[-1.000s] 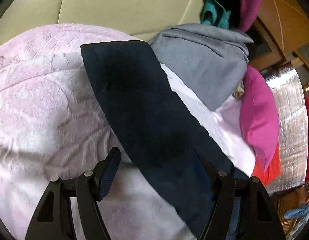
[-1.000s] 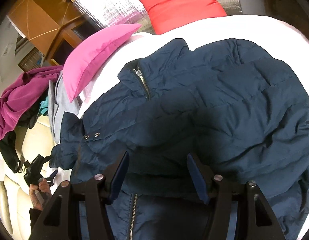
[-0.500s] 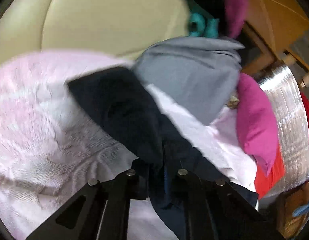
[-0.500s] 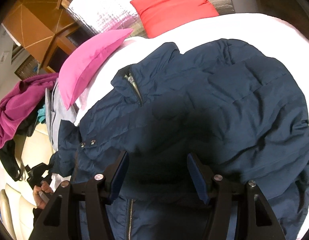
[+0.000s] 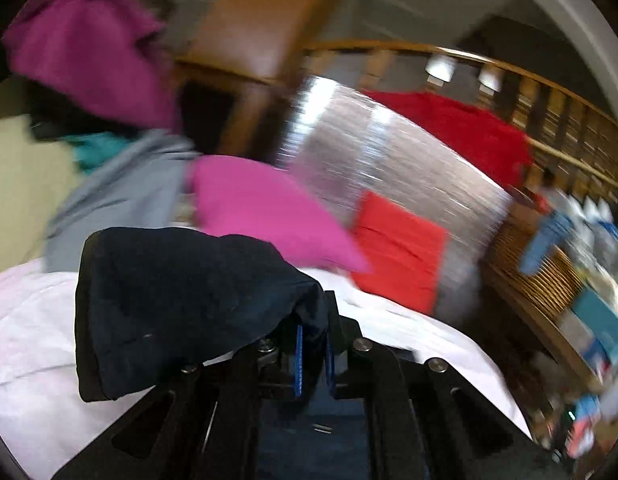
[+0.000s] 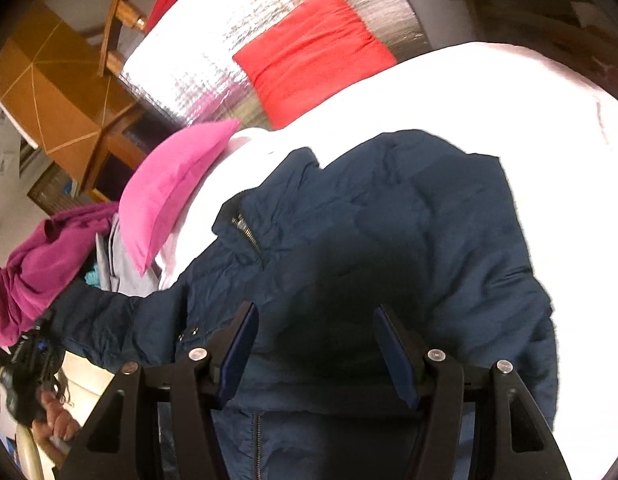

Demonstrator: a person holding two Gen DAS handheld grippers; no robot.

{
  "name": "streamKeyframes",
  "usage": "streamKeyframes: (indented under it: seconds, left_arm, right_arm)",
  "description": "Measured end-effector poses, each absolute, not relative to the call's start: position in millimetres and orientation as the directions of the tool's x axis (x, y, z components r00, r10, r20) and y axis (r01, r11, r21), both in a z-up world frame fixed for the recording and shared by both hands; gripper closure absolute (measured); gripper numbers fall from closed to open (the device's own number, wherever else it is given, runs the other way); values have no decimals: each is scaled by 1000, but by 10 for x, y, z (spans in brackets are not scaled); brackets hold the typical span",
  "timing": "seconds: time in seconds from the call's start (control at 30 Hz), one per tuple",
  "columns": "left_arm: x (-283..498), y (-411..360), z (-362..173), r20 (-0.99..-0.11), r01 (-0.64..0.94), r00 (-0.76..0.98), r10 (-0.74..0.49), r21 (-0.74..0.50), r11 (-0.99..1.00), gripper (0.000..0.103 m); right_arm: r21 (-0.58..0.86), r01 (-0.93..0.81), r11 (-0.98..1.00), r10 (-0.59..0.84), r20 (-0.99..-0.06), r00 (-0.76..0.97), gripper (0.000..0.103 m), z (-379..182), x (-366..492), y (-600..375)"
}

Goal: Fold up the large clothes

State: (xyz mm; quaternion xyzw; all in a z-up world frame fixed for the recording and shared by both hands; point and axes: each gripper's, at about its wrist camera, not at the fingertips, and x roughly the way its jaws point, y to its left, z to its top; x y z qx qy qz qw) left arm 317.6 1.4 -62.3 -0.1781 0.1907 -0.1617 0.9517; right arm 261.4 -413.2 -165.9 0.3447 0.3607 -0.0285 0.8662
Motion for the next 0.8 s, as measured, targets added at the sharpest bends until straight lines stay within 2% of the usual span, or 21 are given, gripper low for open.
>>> streamKeyframes:
  seconds: [0.17,0.27,0.43,0.57,0.63,0.7,0.73,0.8]
  left_arm:
    - [2932,-919,-659,-353,452,746,-564,-353,819,96]
    - [2865,-1426,-954,-443,521,641,-626,-348,780,96]
    - [3042,-1941,-1690,-657,519,415,-630,-398,756,94]
    - [3069,-1948,-1914,-738,471,305,-602,-433,769,93]
    - [2998,-1820,-1802,-735,469,288,-614,-451,760,85]
    - [2914,-1683,-1685,-717,466,276,-640,-483,742,46]
    - [2854,-1552,-1579,-696,461,298,-654,-495,736,39]
    - [2874,-1364,-1409,-660,461,347,-667,-499,734,35]
  right_arm:
    - [598,334,728,179,-637,749,38,-1669,2472,-4405]
    - [633,335,697,196,-619,760,38,-1671,2409,-4553]
    - [642,343,685,191,-613,766,38,-1666,2394,-4679]
    - [673,341,657,230,-609,759,38,-1718,2433,-4717]
    - [687,326,649,258,-602,756,38,-1720,2471,-4689]
    - [679,310,665,270,-605,749,38,-1712,2496,-4620]
    - [671,300,678,272,-609,745,37,-1700,2517,-4565]
    - [651,277,707,276,-614,739,34,-1665,2531,-4455]
